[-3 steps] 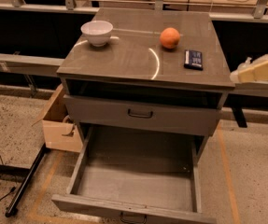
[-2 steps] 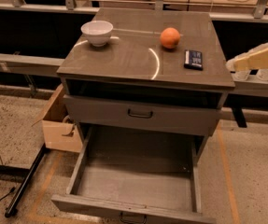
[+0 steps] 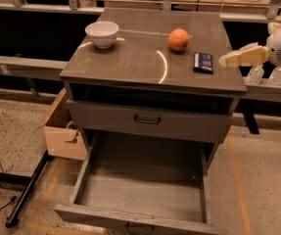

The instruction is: Place orange into middle drawer

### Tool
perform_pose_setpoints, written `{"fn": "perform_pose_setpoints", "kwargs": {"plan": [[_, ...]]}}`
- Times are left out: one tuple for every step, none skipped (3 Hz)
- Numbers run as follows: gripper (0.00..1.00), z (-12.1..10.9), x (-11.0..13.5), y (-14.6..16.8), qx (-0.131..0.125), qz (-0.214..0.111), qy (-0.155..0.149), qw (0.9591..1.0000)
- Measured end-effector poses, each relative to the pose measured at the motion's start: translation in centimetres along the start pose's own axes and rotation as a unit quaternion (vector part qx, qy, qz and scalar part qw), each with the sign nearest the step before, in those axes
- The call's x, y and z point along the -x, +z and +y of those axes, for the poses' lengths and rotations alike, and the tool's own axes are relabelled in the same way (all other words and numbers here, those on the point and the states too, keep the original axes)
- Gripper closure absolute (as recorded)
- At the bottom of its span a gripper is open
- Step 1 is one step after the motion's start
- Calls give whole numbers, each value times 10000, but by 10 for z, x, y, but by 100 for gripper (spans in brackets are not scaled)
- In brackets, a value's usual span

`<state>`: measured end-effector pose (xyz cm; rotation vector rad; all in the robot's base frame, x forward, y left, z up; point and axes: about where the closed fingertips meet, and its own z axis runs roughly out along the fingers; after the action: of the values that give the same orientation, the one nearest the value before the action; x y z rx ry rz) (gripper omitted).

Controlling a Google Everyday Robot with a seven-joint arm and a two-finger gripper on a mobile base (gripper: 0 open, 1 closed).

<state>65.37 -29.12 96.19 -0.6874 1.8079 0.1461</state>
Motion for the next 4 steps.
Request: {"fn": "perform_pose_setpoints", "kwargs": {"plan": [[0,-7,1,32,-16,-63,51,10000],[0,-11,-4,76,0,-75,-27,10000],[0,-8,-5,122,28,-51,-38,10000],[0,-1,-4,160,115,-49,-14,9999]]}}
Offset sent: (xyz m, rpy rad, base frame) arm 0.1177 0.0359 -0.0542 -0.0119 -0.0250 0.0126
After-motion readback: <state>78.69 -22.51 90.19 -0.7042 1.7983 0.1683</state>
